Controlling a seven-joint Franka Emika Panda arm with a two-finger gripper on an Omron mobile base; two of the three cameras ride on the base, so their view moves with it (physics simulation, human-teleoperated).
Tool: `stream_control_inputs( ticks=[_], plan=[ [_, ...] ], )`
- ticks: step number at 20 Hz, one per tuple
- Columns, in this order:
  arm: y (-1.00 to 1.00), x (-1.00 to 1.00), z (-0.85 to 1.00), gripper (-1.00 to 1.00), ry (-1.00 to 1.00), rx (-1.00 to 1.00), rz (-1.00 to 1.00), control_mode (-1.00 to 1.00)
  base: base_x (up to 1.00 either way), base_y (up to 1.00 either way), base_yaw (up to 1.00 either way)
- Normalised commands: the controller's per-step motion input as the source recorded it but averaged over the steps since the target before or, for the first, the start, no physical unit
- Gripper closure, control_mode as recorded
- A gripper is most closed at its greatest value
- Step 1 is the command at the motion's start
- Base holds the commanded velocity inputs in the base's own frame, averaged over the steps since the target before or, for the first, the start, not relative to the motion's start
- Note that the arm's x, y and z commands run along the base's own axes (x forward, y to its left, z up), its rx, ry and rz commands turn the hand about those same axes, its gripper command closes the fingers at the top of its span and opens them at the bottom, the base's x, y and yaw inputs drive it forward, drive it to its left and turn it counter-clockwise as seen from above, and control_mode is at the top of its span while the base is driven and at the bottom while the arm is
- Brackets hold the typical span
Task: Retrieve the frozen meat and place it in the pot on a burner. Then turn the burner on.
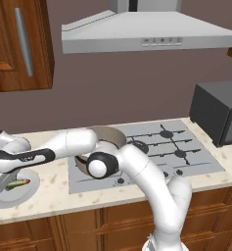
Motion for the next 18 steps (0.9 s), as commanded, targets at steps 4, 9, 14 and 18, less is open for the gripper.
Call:
stream_control_inputs(
  ticks=[4,9,14,18],
  plan=[
    [0.00,-0.03,0.04,1.00,0.00,0.00,0.00,-1.00,0.00,0.00,0.00],
    [-0.02,-0.03,0.25,1.00,0.00,0.00,0.00,-1.00,0.00,0.00,0.00],
    [-0.08,-0.04,0.41,1.00,0.00,0.00,0.00,-1.00,0.00,0.00,0.00],
    [-0.10,-0.12,0.30,1.00,0.00,0.00,0.00,-1.00,0.00,0.00,0.00]
  ],
)
